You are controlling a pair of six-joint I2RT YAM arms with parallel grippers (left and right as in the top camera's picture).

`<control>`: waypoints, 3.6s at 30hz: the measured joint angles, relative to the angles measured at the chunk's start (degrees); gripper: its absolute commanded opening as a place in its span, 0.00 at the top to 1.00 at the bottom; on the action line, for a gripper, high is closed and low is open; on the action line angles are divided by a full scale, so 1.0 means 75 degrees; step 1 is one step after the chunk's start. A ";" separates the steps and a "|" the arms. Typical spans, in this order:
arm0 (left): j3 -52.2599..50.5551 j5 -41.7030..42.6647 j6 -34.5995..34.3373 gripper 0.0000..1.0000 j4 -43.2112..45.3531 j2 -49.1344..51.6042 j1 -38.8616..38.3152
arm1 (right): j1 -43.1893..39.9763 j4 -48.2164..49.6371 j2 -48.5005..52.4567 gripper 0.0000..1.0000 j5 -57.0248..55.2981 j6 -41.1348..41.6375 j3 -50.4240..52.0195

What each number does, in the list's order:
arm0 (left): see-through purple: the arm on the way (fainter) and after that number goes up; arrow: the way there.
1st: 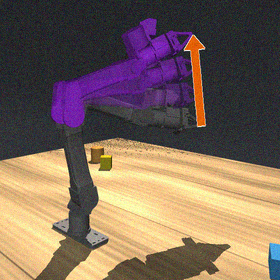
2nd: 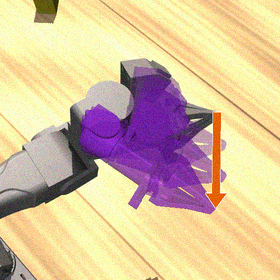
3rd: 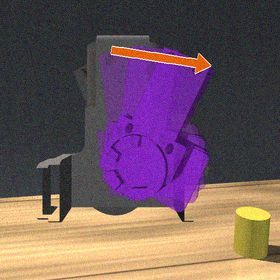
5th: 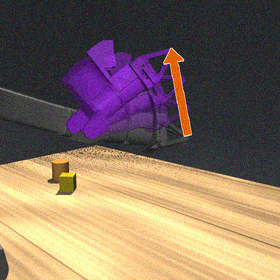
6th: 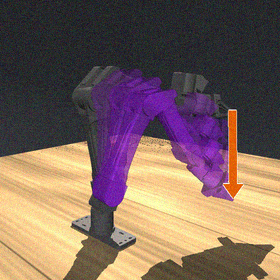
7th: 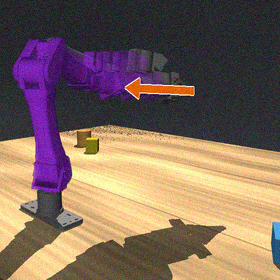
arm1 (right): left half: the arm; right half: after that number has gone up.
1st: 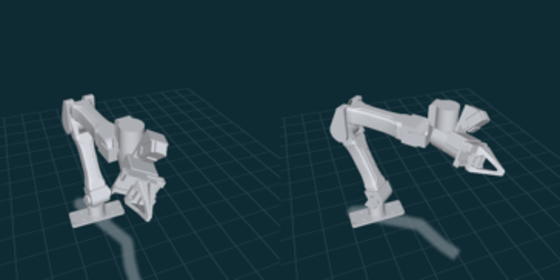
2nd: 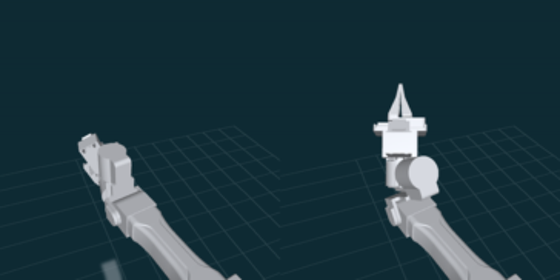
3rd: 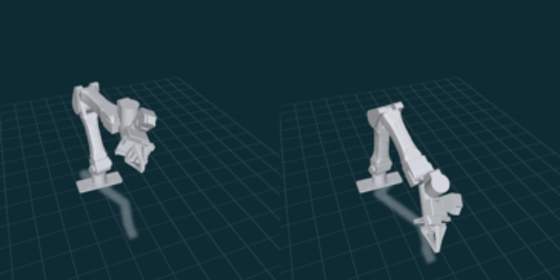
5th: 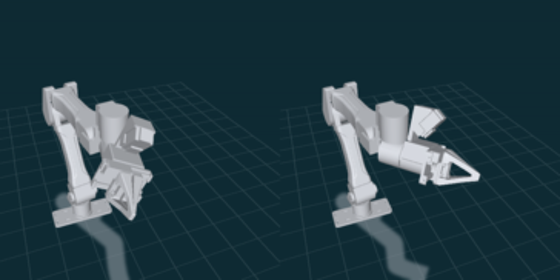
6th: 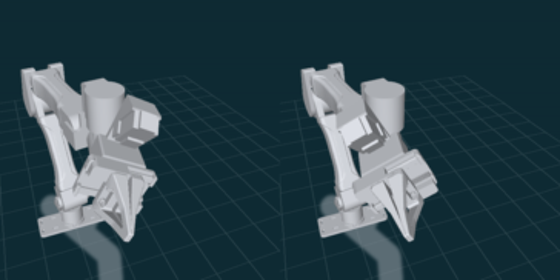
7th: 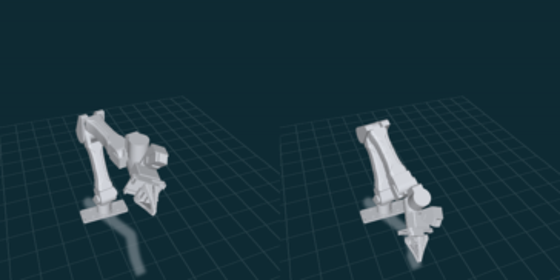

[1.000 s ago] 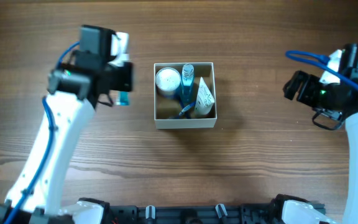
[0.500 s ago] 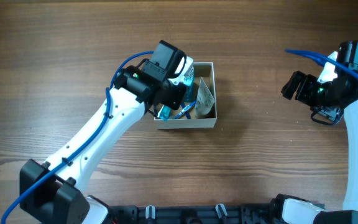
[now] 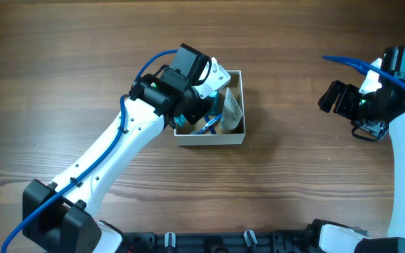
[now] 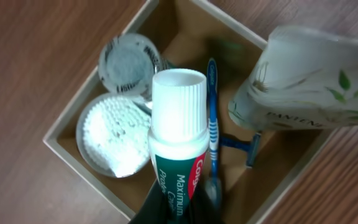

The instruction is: Pack container

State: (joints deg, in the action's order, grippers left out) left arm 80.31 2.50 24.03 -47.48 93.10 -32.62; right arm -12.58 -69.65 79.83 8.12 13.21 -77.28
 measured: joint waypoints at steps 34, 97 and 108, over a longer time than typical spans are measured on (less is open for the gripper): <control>-0.0003 -0.0708 -0.1317 0.00 0.0076 -0.0632 0.0064 | 0.0329 0.0341 0.0000 0.01 -0.0012 -0.0361 0.0000; -0.5286 -0.0527 -0.5257 0.00 -0.1102 -0.9649 0.2267 | 0.2588 0.2288 -0.7778 0.00 -0.1070 -0.0393 0.5304; -0.5298 -0.0527 -0.5257 0.00 -0.1105 -0.9652 0.2267 | 0.2588 0.4470 -1.0494 0.00 -0.1070 -0.1148 0.7219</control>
State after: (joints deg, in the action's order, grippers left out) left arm 40.58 -1.45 -15.40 -55.77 20.71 -15.62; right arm 6.83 -36.12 1.13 0.10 4.60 -23.14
